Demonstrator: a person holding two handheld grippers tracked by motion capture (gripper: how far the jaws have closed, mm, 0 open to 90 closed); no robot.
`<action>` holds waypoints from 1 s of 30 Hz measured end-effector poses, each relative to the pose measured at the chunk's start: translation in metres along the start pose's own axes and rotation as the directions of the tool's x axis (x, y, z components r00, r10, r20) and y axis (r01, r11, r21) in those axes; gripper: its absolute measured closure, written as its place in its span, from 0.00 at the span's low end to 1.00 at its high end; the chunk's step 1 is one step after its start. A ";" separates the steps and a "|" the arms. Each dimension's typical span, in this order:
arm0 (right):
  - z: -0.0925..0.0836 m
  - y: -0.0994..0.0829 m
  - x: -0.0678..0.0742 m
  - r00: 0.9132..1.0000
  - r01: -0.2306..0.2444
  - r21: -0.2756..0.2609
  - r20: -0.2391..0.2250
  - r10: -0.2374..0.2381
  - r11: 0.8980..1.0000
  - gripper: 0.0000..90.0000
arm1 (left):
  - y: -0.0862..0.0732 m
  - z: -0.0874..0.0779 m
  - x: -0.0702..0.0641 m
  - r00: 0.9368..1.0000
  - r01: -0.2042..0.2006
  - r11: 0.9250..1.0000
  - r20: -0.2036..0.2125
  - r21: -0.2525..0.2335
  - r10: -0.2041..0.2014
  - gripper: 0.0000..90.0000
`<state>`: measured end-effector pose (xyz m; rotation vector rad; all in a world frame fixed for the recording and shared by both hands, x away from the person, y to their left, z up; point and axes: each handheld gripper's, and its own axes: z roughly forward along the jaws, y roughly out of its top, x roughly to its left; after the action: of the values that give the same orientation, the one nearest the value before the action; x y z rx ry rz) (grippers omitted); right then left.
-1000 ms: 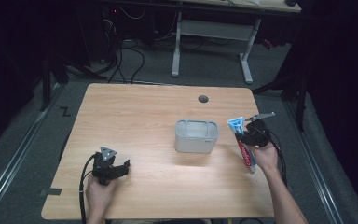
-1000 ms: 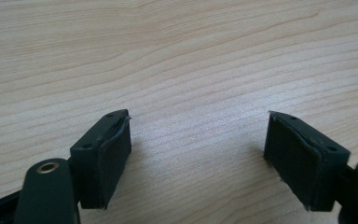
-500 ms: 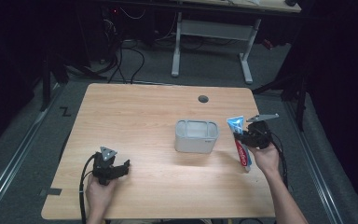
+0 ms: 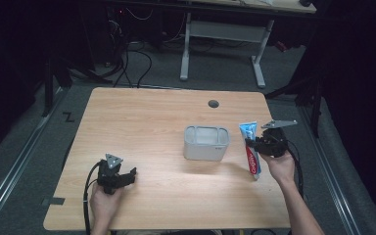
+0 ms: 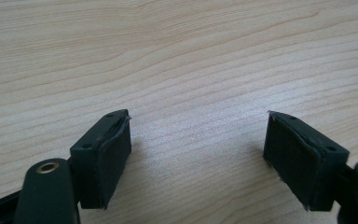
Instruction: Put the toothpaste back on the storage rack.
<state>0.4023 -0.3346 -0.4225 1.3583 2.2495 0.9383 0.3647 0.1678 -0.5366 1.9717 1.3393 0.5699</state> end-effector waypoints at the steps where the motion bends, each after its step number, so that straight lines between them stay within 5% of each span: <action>1: -0.001 0.000 0.000 1.000 0.000 -0.005 -0.003 0.000 1.000 0.82 | 0.000 0.000 0.000 1.000 0.000 1.000 0.000 0.000 0.000 0.26; 30: -0.034 0.017 0.025 0.995 0.039 -0.109 -0.087 -0.048 0.993 0.82 | 0.000 0.000 0.000 1.000 0.003 1.000 0.002 -0.001 -0.003 0.26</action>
<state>0.3810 -0.3197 -0.3849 1.2393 2.2493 1.1083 0.3647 0.1682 -0.5366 1.9683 1.3398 0.5668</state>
